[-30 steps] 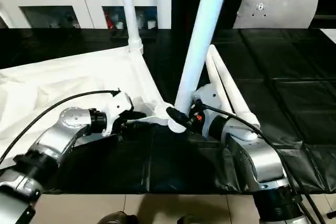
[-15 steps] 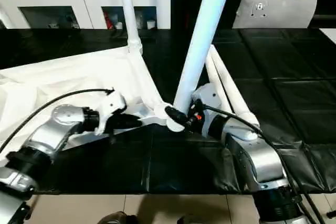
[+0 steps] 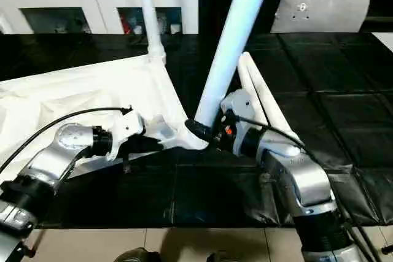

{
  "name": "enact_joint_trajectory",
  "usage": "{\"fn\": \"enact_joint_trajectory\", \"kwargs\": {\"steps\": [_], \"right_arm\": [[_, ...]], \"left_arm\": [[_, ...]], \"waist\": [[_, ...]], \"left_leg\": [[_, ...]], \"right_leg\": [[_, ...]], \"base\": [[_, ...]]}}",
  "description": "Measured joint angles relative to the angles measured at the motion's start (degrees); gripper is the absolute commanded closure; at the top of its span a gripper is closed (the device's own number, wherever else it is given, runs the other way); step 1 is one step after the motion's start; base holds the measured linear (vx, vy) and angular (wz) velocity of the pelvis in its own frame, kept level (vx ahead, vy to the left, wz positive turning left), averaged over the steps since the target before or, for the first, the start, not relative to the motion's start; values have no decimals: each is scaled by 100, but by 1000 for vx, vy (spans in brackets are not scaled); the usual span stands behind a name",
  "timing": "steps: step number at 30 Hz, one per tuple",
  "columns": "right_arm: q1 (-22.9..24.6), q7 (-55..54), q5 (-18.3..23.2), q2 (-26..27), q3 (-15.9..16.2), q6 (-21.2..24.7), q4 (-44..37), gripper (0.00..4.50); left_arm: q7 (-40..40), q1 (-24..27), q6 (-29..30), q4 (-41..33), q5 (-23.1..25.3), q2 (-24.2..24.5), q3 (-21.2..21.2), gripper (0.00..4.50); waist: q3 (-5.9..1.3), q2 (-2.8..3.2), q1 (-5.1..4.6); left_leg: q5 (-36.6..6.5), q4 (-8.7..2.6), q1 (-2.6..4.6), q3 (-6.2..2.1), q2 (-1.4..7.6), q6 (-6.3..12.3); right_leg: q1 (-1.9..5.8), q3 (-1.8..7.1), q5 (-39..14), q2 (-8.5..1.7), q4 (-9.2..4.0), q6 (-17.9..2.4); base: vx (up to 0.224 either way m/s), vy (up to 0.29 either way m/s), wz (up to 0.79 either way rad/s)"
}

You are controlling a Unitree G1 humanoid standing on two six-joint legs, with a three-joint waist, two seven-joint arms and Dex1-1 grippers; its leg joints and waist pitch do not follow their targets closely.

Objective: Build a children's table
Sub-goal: Insert table leg to table base

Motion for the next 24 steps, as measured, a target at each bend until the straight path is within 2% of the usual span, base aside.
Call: {"fn": "enact_joint_trajectory", "kwargs": {"steps": [5,10,24], "right_arm": [[-13,108,-76,-133,171,179,89,260],[-161,202,-99,-192,285,389,113,260],[-385,448,-170,-183,508,419,383,260]], "left_arm": [[-312,67,-15,-126,-55,14,-24,450],[-363,87,-101,-130,-58,38,-38,450],[-667,120,-149,-289,-1,78,-121,450]], "waist": [[-1,-2,80],[-4,-7,92],[-11,-19,128]], "left_leg": [[0,0,2,0,-1,0],[1,0,5,0,-1,-1],[1,0,4,1,-2,0]], "right_leg": [[2,1,-1,-1,0,2],[3,1,-1,-1,2,3],[7,1,-3,-3,-2,4]], "base": [[0,0,0],[0,0,0],[0,0,0]]}}
